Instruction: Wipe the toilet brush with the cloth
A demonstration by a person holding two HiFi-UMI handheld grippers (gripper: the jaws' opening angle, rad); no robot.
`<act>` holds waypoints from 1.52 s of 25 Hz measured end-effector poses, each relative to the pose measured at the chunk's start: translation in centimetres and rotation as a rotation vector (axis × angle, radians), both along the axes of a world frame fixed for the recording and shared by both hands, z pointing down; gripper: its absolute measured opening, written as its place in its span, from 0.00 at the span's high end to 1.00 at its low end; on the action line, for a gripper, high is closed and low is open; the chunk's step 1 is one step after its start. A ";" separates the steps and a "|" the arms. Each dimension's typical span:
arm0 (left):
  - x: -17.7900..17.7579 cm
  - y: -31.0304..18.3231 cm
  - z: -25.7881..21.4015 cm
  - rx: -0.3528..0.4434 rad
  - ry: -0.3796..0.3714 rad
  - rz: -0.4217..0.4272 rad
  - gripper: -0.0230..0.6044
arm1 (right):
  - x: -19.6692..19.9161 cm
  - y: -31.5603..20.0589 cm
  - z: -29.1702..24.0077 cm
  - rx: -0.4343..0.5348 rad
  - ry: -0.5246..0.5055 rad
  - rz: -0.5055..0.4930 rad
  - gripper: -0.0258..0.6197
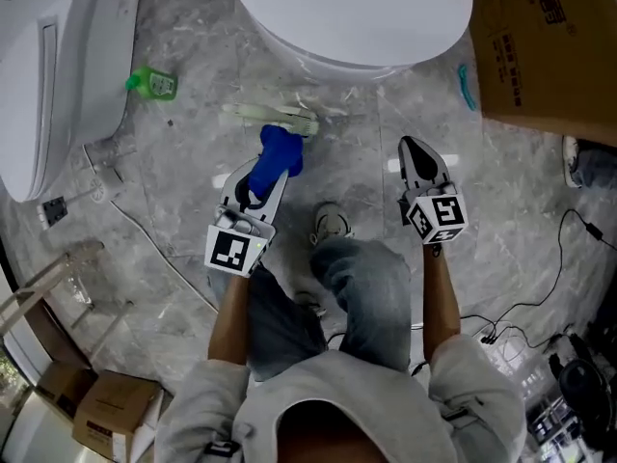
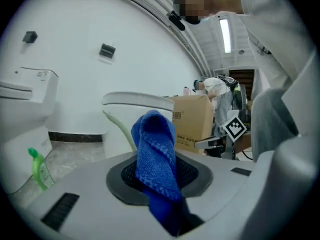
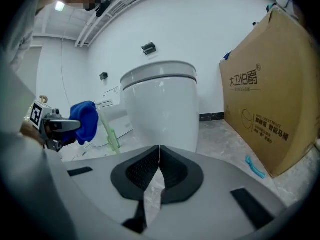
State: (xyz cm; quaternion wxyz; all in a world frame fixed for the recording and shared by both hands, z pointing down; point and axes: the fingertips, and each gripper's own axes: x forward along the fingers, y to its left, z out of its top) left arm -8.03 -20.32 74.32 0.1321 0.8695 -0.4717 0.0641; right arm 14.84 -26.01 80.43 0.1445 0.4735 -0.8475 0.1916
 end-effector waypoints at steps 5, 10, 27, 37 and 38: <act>-5.8 1.9 -6.0 0.000 -0.044 -0.150 0.78 | -0.2 1.9 -5.7 -0.016 0.027 0.043 0.91; -9.7 2.5 -12.5 -0.032 -0.058 -0.267 0.78 | -0.4 4.2 -13.2 -0.035 0.072 0.044 0.91; -14.6 9.0 -43.9 -0.030 -0.079 -0.384 0.78 | -2.2 7.1 -49.2 0.118 0.083 0.072 0.91; -14.5 13.1 -54.5 0.046 -0.084 -0.396 0.78 | -2.5 10.7 -62.5 0.279 0.110 0.025 0.91; -14.5 13.4 -55.4 0.059 -0.081 -0.398 0.78 | -2.5 11.1 -63.4 0.293 0.115 0.018 0.91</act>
